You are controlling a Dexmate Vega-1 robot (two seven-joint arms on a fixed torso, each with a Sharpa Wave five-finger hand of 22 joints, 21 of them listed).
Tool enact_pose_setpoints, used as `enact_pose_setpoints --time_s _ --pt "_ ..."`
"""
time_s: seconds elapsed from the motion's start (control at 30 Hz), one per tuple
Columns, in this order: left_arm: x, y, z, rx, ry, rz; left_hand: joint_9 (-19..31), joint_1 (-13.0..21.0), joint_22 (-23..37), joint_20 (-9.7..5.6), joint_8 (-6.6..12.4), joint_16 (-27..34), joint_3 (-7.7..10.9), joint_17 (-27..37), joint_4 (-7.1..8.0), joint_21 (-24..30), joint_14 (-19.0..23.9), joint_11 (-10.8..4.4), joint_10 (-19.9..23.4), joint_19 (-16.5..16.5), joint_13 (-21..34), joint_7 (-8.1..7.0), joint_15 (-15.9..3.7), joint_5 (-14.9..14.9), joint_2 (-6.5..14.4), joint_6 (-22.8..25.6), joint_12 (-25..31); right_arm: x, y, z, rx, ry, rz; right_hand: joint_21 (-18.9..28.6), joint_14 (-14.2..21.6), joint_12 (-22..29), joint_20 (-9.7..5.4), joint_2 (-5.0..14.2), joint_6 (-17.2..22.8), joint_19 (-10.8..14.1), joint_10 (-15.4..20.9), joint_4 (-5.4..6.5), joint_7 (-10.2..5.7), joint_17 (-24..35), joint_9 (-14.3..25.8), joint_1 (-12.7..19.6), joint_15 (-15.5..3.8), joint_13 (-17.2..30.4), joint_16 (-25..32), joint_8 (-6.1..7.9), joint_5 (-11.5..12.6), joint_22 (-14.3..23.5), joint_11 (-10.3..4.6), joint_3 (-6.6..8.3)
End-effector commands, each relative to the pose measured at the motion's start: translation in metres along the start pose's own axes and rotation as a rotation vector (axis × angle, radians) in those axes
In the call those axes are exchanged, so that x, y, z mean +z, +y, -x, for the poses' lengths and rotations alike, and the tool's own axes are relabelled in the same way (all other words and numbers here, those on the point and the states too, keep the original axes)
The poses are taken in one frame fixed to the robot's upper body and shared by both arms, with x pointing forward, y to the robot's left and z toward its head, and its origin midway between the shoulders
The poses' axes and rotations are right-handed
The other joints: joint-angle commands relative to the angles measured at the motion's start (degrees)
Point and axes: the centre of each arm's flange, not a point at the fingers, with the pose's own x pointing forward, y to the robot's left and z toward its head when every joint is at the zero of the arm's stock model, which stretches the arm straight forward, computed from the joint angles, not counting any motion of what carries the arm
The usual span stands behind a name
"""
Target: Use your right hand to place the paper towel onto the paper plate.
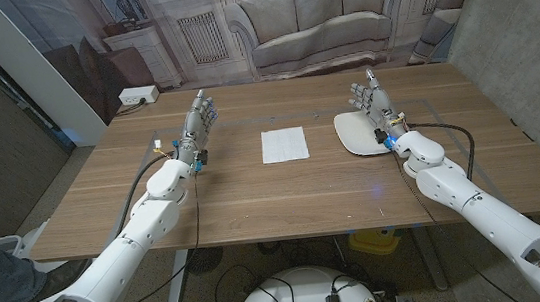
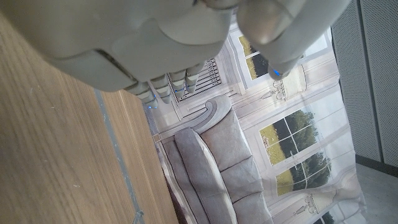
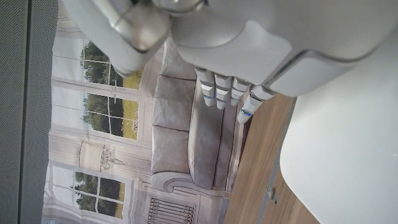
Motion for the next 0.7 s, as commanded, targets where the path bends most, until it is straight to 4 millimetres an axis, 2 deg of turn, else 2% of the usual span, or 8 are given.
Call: enact_pose_setpoints --time_s 0.03,0.53,0.7 --pt "0.004 -0.009 -0.004 -0.025 0.019 -0.030 0.23 0.42 0.19 -2.22 0.20 0.41 0.37 0.06 -0.14 0.08 0.29 -0.23 0.19 -0.02 0.11 0.05 -0.16 0.51 0.17 0.45 0.49 0.002 0.002 0.006 0.023 -0.041 -0.010 -0.21 0.79 0.50 -2.36 0.24 0.46 0.68 0.81 -0.21 -0.07 0.22 0.07 0.57 -0.19 0.14 0.18 0.33 0.41 0.13 -0.03 0.24" --pt "-0.002 -0.006 0.005 0.008 0.012 -0.010 0.25 1.06 0.20 -1.67 0.46 0.68 0.44 0.05 -0.37 0.23 1.56 -0.08 1.41 1.16 0.11 0.23 -0.03 0.60 0.74 1.67 0.77 0.013 0.015 0.002 0.061 -0.056 0.057 -0.75 1.22 0.59 -2.36 0.83 1.02 1.01 1.34 -0.51 -0.21 0.20 0.08 1.21 -0.21 0.16 0.20 0.42 0.44 0.14 -0.17 0.44" --pt "-0.001 -0.005 0.009 0.017 0.010 -0.027 0.29 1.78 0.22 -1.42 0.74 0.86 0.64 0.04 -0.64 0.41 2.63 -0.54 2.57 2.22 0.12 0.22 -0.08 0.64 1.30 2.80 1.04 0.012 0.021 0.000 0.076 -0.049 0.052 -0.90 1.49 0.72 -2.29 1.13 1.45 1.37 1.82 -0.66 -0.31 0.19 0.09 1.56 -0.24 0.17 0.23 0.53 0.44 0.15 -0.08 0.56"
